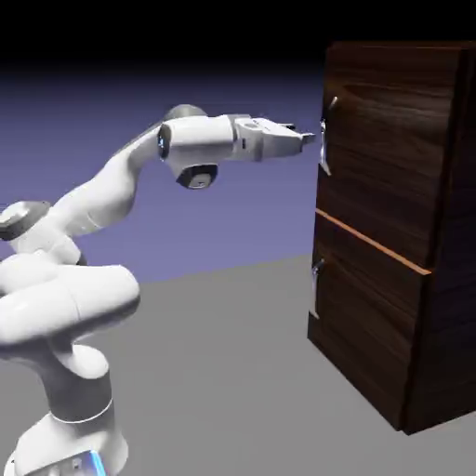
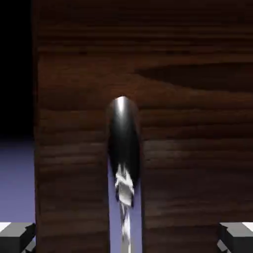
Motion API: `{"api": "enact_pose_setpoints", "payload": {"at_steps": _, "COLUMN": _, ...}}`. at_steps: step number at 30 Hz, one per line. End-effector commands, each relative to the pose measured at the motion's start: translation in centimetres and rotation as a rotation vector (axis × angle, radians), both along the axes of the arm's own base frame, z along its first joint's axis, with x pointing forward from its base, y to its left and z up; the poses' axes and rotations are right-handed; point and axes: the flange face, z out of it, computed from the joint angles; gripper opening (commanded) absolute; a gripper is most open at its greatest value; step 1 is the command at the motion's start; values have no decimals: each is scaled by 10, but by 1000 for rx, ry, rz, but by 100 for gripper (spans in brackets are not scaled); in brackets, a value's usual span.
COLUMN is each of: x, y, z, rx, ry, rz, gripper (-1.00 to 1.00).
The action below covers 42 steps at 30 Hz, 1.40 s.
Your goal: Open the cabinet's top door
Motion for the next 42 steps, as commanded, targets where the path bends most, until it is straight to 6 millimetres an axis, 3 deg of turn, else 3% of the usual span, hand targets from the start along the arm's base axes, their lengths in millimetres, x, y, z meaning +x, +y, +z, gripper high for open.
{"api": "enact_pose_setpoints", "payload": {"at_steps": 1, "x": 12, "y": 0, "z": 0, "rx": -1, "ry": -1, "rz": 0, "gripper": 0}}
{"api": "enact_pose_setpoints", "payload": {"at_steps": 4, "x": 49, "y": -3, "z": 0, "rx": 0, "ry": 0, "rz": 0, "gripper": 0}}
{"api": "enact_pose_setpoints", "payload": {"at_steps": 5, "x": 50, "y": -3, "z": 0, "rx": 0, "ry": 0, "rz": 0, "gripper": 0}}
{"api": "enact_pose_setpoints", "payload": {"at_steps": 6, "x": 50, "y": -3, "z": 0, "rx": 0, "ry": 0, "rz": 0, "gripper": -100}}
{"api": "enact_pose_setpoints", "payload": {"at_steps": 7, "x": 50, "y": -3, "z": 0, "rx": 0, "ry": 0, "rz": 0, "gripper": -100}}
{"api": "enact_pose_setpoints", "payload": {"at_steps": 11, "x": 14, "y": -20, "z": 0, "rx": 0, "ry": 0, "rz": 121, "gripper": -100}}
{"api": "enact_pose_setpoints", "payload": {"at_steps": 23, "x": -73, "y": -92, "z": 0, "rx": 0, "ry": 0, "rz": 460, "gripper": -100}}
{"api": "enact_pose_setpoints", "payload": {"at_steps": 32, "x": -112, "y": -148, "z": 0, "rx": 0, "ry": 0, "rz": 666, "gripper": -100}}
{"api": "enact_pose_setpoints", "payload": {"at_steps": 42, "x": -141, "y": -217, "z": 0, "rx": 0, "ry": 0, "rz": 891, "gripper": -100}}
